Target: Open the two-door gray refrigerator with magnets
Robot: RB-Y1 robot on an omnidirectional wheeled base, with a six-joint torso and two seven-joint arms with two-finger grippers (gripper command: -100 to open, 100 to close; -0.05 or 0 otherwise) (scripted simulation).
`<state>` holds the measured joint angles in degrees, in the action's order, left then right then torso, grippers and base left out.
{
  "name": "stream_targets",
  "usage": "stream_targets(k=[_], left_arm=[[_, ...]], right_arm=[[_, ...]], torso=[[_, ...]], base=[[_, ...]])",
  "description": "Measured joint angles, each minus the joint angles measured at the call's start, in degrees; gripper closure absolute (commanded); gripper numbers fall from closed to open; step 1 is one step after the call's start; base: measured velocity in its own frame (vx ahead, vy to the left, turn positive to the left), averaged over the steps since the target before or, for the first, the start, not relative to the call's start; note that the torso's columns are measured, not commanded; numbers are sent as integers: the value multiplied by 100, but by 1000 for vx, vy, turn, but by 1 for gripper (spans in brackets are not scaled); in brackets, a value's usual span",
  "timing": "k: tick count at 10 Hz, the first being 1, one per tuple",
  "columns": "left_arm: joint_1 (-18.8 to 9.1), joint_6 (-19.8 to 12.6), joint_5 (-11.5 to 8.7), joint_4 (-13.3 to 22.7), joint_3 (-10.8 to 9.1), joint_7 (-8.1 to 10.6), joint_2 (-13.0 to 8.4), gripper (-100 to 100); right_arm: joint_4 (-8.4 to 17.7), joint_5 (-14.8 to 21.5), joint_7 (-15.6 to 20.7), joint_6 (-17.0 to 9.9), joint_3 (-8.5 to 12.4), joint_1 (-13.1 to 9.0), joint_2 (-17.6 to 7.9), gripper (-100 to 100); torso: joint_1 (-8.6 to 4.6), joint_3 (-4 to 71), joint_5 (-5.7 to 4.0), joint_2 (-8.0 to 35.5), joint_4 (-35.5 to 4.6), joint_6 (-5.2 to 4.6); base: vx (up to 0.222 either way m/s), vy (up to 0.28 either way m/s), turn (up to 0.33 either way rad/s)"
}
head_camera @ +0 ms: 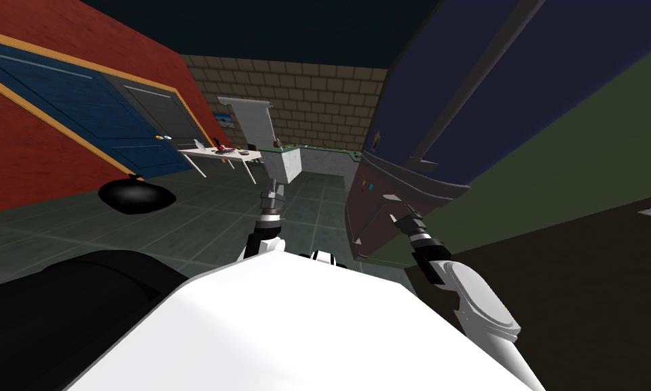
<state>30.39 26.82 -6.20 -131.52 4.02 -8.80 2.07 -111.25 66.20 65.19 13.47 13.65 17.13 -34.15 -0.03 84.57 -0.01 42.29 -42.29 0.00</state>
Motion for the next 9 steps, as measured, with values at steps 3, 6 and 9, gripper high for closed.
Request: stream_targets(k=[3, 6, 9], left_arm=[[0, 0, 0, 0, 0, 0, 0, 0], [-1, 0, 0, 0, -1, 0, -1, 0], [-1, 0, 0, 0, -1, 0, 0, 0]], right_arm=[[166, 333, 405, -58, 25, -90, -168, -100], [275, 530, 661, -63, 55, -152, -276, -100], [317, 470, 652, 6, 157, -200, -328, 100]], torso=[[-2, -3, -1, 5, -1, -1], [-6, -5, -2, 8, -2, -1], [-13, -4, -16, 2, 15, 2]], base=[[57, 64, 20], [56, 46, 5], [11, 39, 34]])
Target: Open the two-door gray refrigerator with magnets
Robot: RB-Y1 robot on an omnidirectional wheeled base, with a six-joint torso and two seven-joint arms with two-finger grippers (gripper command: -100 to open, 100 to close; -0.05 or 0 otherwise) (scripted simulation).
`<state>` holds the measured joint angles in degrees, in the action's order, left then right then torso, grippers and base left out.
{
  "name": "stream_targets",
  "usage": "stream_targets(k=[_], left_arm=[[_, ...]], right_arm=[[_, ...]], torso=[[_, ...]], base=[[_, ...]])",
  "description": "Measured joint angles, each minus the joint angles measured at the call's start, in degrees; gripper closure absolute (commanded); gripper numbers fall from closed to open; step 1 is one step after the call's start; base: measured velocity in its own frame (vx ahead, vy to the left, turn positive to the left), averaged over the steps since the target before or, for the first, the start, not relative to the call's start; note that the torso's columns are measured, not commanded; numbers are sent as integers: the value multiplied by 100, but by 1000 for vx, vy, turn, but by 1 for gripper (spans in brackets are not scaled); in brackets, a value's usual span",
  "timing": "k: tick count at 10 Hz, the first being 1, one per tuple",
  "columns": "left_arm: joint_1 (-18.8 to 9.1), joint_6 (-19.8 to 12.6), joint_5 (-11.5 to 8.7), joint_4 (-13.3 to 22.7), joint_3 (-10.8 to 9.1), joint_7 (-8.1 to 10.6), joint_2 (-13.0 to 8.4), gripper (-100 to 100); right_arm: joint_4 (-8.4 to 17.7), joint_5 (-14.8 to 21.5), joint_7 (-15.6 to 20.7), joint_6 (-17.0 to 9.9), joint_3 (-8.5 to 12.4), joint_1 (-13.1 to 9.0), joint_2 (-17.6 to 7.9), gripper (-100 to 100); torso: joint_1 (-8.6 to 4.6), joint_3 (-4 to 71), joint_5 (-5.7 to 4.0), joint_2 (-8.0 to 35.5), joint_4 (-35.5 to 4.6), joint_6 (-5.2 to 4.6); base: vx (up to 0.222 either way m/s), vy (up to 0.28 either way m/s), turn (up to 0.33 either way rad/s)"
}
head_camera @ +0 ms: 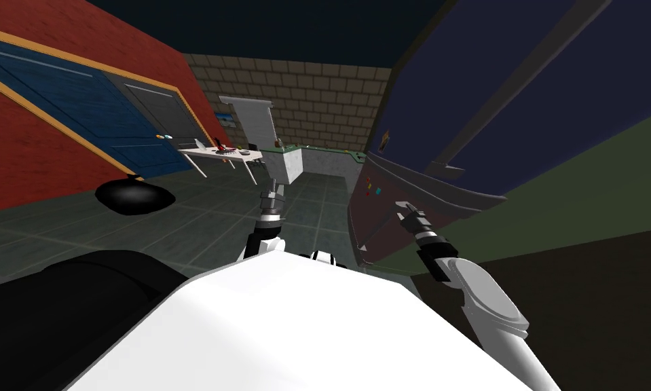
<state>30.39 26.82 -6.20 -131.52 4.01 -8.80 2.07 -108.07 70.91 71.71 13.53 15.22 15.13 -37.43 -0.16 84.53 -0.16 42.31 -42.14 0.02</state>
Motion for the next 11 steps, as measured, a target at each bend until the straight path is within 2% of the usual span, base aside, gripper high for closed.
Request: stream_targets(k=[1, 3, 4, 5, 7, 8, 10, 11], left_arm=[[-2, -1, 0, 1, 1, 0, 1, 0], [-1, 0, 0, 0, 1, 0, 1, 0], [0, 0, 0, 0, 0, 0, 0, 0], [-1, 0, 0, 1, 1, 0, 1, 0], [0, 0, 0, 0, 0, 0, 0, 0], [0, 0, 0, 0, 0, 0, 0, 0], [-1, 0, 0, 0, 1, 0, 1, 0], [0, 0, 0, 0, 0, 0, 0, 0]], right_arm=[[132, 50, 15, -145, -55, -197, 42, 100], [479, 102, 99, -337, -151, -548, 153, 100], [603, 104, 118, -344, -145, -619, 179, 100], [742, 177, 126, -495, -251, -782, 218, 100], [1122, 209, 174, -677, -313, -1138, 298, 100], [1228, 226, 108, -791, -397, -1193, 224, 100], [1596, 332, 277, -986, -424, -1564, 489, 100], [1720, 328, 239, -1098, -514, -1680, 427, 100]], torso=[[7, 16, -17, -32, 28, 20], [-17, 27, -4, -42, 7, -3], [-37, 31, -11, -49, 12, -5], [-10, 42, -16, -67, 24, 30], [-19, 55, 1, -85, 10, 25], [-32, 60, -5, -93, 18, 23], [-9, 77, -9, -121, 34, 46], [-21, 79, -1, -120, 24, 38]], base=[[-104, 140, 89], [-40, 58, -8], [-44, 88, 83], [-83, 113, 61], [-40, 41, -1], [-45, 77, 97], [-66, 88, 41], [-19, 39, -9]])
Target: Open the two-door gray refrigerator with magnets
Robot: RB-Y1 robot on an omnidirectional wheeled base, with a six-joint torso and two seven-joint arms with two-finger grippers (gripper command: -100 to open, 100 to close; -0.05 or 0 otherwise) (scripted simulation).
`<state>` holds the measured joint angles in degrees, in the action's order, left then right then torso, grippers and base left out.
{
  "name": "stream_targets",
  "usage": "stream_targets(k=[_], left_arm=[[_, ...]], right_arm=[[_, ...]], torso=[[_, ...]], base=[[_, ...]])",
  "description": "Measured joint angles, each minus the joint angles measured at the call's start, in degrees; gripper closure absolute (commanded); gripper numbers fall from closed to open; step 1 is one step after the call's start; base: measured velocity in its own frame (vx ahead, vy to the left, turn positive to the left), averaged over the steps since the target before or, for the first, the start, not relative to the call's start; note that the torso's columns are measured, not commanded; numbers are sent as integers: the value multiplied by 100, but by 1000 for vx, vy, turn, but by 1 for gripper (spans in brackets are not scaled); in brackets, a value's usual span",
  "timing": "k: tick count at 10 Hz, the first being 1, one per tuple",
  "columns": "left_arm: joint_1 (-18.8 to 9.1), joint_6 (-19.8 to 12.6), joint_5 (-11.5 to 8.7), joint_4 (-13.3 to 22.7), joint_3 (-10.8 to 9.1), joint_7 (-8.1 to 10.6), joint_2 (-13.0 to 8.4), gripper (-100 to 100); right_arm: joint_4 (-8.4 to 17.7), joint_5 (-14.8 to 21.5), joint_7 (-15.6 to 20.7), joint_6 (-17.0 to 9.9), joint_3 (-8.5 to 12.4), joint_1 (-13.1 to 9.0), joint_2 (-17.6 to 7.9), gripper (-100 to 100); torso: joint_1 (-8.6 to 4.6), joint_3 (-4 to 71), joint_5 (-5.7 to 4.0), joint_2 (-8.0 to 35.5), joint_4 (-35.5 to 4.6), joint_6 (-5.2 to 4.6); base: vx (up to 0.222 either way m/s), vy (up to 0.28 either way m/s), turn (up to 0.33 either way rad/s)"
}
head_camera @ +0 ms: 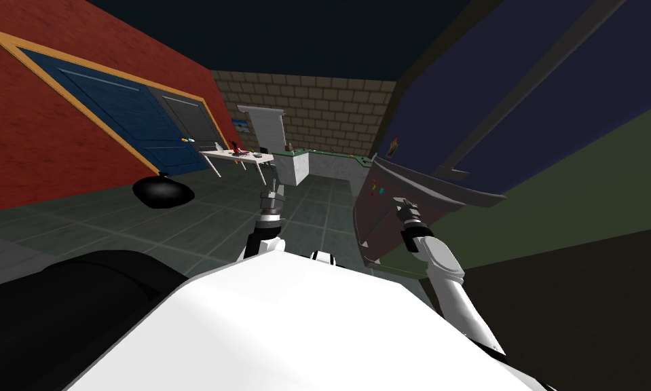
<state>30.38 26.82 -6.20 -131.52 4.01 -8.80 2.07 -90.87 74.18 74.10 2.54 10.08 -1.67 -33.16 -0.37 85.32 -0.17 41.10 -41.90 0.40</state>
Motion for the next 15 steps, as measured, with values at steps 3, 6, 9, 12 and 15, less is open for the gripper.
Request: stream_targets(k=[3, 6, 9, 12, 15], left_arm=[[-1, 0, 0, 1, 0, 0, 0, 0], [1, 0, 0, 0, -1, 0, -1, 0], [0, 0, 0, 0, 1, 0, 0, 0], [1, 0, 0, 0, -1, 0, -1, 0], [0, 0, 0, 0, 0, 0, 0, 0]], right_arm=[[391, 48, -11, -187, -89, -303, 18, 100], [843, 187, 81, -334, -84, -746, 241, 100], [1138, 85, 72, -824, -486, -1073, 116, 100], [1602, 207, 136, -830, -381, -1436, 277, 100], [2059, 265, 249, -1195, -561, -1960, 411, 100]], torso=[[10, 9, -16, -14, 24, 26], [-34, 7, -15, -12, 12, -5], [4, 6, -17, -12, 25, 1], [-44, 6, -24, -12, 20, -11], [-12, -5, -11, 7, 10, -21]], base=[[-45, 69, 64], [-8, 34, -1], [-55, 89, 68], [-18, 34, 32], [-31, 76, 31]])
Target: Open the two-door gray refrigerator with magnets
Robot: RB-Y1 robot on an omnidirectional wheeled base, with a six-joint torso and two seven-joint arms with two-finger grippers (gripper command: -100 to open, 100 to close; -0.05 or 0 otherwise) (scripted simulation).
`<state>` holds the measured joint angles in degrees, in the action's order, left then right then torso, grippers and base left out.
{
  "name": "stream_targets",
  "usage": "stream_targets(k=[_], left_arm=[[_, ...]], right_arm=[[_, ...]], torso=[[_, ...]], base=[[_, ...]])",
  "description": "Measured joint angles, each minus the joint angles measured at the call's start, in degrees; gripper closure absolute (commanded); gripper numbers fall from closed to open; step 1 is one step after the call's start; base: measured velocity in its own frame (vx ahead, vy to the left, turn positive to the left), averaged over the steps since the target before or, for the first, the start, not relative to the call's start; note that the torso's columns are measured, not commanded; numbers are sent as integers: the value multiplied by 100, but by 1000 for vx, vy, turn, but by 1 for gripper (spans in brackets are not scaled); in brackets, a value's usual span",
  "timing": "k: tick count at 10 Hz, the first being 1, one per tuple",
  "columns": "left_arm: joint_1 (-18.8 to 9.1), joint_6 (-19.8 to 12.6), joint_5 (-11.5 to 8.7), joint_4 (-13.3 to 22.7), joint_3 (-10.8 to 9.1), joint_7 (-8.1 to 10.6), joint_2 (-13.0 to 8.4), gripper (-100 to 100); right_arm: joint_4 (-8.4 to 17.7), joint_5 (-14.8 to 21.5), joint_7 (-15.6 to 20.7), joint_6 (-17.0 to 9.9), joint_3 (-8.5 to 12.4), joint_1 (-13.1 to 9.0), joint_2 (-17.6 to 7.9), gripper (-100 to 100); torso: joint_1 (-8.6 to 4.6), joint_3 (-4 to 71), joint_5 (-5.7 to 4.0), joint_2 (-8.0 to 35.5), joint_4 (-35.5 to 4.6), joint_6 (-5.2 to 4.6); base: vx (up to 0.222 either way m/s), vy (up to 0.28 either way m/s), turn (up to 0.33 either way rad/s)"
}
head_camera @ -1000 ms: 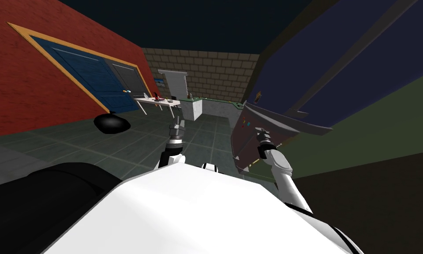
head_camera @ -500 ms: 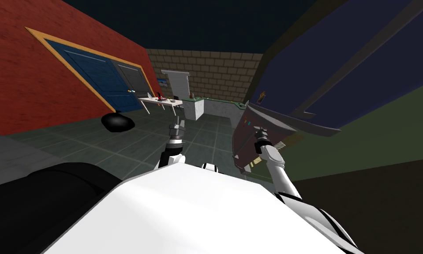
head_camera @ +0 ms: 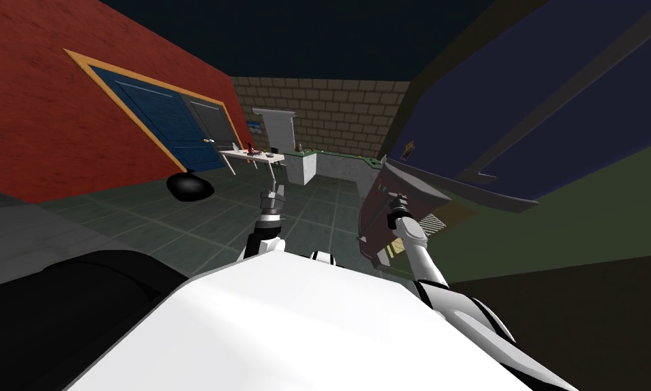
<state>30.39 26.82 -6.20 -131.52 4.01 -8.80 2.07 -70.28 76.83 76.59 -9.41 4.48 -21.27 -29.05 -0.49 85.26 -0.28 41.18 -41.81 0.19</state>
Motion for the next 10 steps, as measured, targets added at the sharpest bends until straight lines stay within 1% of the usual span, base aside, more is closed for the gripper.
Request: stream_targets(k=[1, 2, 3, 4, 5, 6, 7, 8, 9, 10], left_arm=[[0, 0, 0, 0, 0, 0, 0, 0], [0, 0, 0, 0, -1, 0, -1, 0], [0, 0, 0, 0, -1, 0, -1, 0], [-1, 0, 0, 1, 0, 0, 0, 0], [-1, 0, 0, 0, 1, 0, 0, 0], [0, 0, 0, 0, 0, 0, 0, 0], [0, 0, 0, 0, -1, 0, -1, 0], [-1, 0, 0, 1, 0, 0, 0, 0], [0, 0, 0, 0, 0, 0, 0, 0], [0, 0, 0, 0, 0, 0, 0, 0]], right_arm=[[113, 85, -37, -11, 25, -47, 32, 100], [312, 311, -178, 32, 83, -153, 82, 100], [308, 92, -78, 17, 41, -139, 28, 100], [484, 258, -58, -127, -18, -358, 123, 100], [649, 216, -5, -283, -97, -559, 147, 100], [826, 301, -62, -347, -125, -686, 157, 100], [907, 166, 31, -375, -139, -734, 164, 100], [1020, 207, 103, -523, -215, -896, 219, 100], [1160, 213, 163, -682, -279, -1098, 276, 100], [1330, 287, 125, -754, -318, -1264, 311, 100]], torso=[[-27, 0, -13, 0, 8, -8], [-43, 7, -21, -11, 17, -3], [-43, 10, -23, -14, 19, -2], [14, 8, -18, -10, 29, 27], [28, -1, -3, 4, 15, 7], [-4, -10, -7, 16, 8, -16], [-34, -12, -19, 19, 10, -20], [9, -19, -15, 33, 15, 4], [30, -34, -1, 55, 2, -12], [15, -43, 5, 69, -15, -25]], base=[[13, 8, -12], [4, -9, 2], [-60, 91, 98], [-73, 123, 112], [-28, 68, 17], [5, 22, -18], [-39, 93, 119], [-51, 110, 82], [-22, 63, -1], [4, 22, 1]])
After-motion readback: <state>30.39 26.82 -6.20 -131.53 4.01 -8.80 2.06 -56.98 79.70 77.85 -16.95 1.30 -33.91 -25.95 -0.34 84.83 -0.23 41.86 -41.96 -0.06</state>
